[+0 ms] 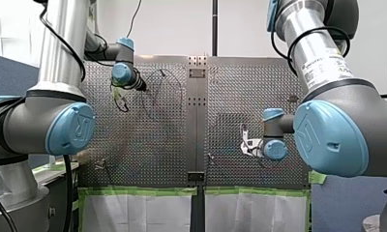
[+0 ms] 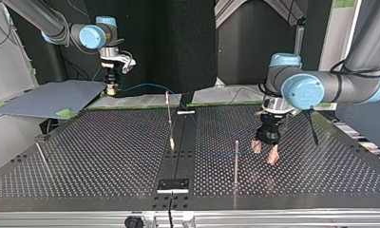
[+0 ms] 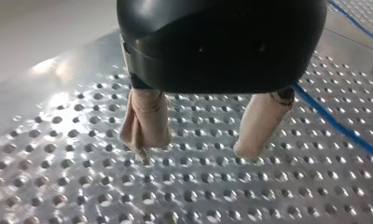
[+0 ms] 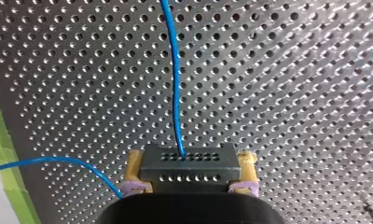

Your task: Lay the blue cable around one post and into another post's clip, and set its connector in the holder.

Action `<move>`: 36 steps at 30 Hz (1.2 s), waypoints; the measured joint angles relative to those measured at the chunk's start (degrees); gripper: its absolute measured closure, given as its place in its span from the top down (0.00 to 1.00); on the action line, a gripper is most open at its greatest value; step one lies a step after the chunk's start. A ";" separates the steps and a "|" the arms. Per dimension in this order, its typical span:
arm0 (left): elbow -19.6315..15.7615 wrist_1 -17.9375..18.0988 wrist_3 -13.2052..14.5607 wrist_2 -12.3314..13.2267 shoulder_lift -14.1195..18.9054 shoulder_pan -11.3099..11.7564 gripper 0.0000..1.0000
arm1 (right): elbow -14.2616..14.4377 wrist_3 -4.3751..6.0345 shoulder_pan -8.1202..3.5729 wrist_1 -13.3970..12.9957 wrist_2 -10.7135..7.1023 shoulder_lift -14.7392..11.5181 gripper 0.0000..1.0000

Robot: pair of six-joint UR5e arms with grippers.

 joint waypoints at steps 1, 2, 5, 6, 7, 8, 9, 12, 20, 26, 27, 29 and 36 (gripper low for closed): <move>-0.03 0.05 -0.54 0.01 0.22 0.01 1.00 | 0.00 -0.13 0.00 0.00 0.00 -0.07 0.20; -0.06 0.09 -1.30 0.02 0.55 0.03 1.00 | 0.00 -0.24 -0.01 -0.02 0.00 -0.12 0.20; -0.05 0.05 -3.10 0.25 1.37 0.11 1.00 | 0.00 -0.54 -0.01 -0.08 0.00 -0.14 0.20; -0.06 -0.01 -3.63 0.40 1.61 0.12 1.00 | 0.00 -0.64 -0.01 -0.09 0.00 -0.14 0.20; -0.07 -0.14 -4.14 0.56 1.83 0.12 1.00 | 0.00 -0.72 -0.02 -0.09 0.00 -0.14 0.20; -0.08 -0.38 -4.84 0.74 2.06 0.11 1.00 | 0.00 -0.78 -0.02 -0.08 0.01 -0.14 0.20; -0.09 -0.63 -5.37 0.85 2.18 0.08 1.00 | 0.00 -0.85 -0.01 -0.07 0.01 -0.14 0.20; -0.09 -1.81 -7.10 1.05 2.43 -0.13 1.00 | 0.00 -0.91 -0.02 -0.05 0.00 -0.14 0.20; -1.29 -4.54 -11.56 2.02 4.39 -0.62 1.00 | 0.29 -0.95 -0.01 -0.27 0.02 -0.13 0.20; -2.44 -4.66 -13.12 4.19 4.73 -1.02 1.00 | 0.42 -0.95 0.00 -0.37 0.05 -0.13 0.20; -2.50 -4.64 -13.16 4.60 4.73 -1.07 1.00 | 0.42 -0.95 0.00 -0.38 0.05 -0.13 0.20; -2.61 -4.62 -13.24 5.38 4.75 -1.13 1.00 | 0.43 -0.95 0.00 -0.37 0.05 -0.13 0.20; -2.73 -2.82 -15.82 8.21 4.99 -1.48 1.00 | 0.44 -0.95 0.01 -0.30 0.08 -0.13 0.20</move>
